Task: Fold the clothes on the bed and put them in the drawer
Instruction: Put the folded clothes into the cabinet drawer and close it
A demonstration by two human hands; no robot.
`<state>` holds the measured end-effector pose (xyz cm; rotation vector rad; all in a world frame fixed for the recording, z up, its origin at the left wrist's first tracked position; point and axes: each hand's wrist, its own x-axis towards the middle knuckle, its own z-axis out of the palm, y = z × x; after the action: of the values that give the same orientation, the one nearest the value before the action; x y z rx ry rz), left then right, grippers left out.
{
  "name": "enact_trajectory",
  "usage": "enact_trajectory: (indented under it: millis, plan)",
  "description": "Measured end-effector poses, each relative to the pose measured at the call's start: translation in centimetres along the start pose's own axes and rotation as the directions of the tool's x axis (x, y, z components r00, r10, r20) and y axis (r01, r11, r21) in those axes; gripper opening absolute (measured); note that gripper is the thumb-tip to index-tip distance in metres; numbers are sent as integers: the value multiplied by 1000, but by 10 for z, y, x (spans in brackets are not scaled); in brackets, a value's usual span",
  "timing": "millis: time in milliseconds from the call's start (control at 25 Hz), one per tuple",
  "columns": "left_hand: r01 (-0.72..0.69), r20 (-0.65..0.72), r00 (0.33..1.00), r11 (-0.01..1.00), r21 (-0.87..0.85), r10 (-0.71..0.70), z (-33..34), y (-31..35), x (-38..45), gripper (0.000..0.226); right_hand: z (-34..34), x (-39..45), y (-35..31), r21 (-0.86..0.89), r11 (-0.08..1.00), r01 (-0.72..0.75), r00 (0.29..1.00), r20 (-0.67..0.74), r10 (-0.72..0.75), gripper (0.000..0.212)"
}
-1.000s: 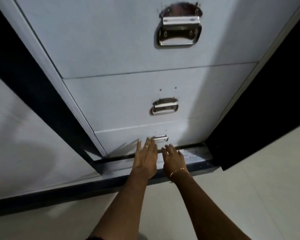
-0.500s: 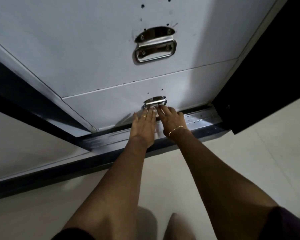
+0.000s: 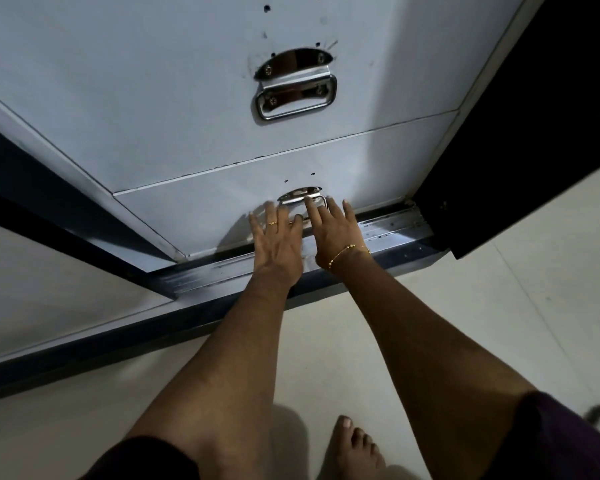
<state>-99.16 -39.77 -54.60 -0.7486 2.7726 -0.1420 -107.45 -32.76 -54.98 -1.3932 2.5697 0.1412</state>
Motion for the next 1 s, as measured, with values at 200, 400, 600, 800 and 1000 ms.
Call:
enact_trajectory:
  millis: [200,400,600,800,1000]
  plan:
    - [98,-24,995,995,-4,-98,-5,17,-8,86,-12,-2,-8,-18,998,-62,998,-10,61,97]
    - [95,-22,995,991,-89,-97,-1,20,-19,87,-15,-16,-14,-30,994,-106,993,53,107,99]
    - [79,-51,995,987,-138,-87,2,26,-33,87,-18,-34,-15,10,992,-127,984,131,125,105]
    - [43,-234,968,980,-195,-89,30,46,-78,99,-3,-82,-19,28,987,-156,971,189,148,103]
    - [-33,-305,952,975,-222,-37,45,71,-158,87,12,-162,-26,22,979,-203,949,251,191,100]
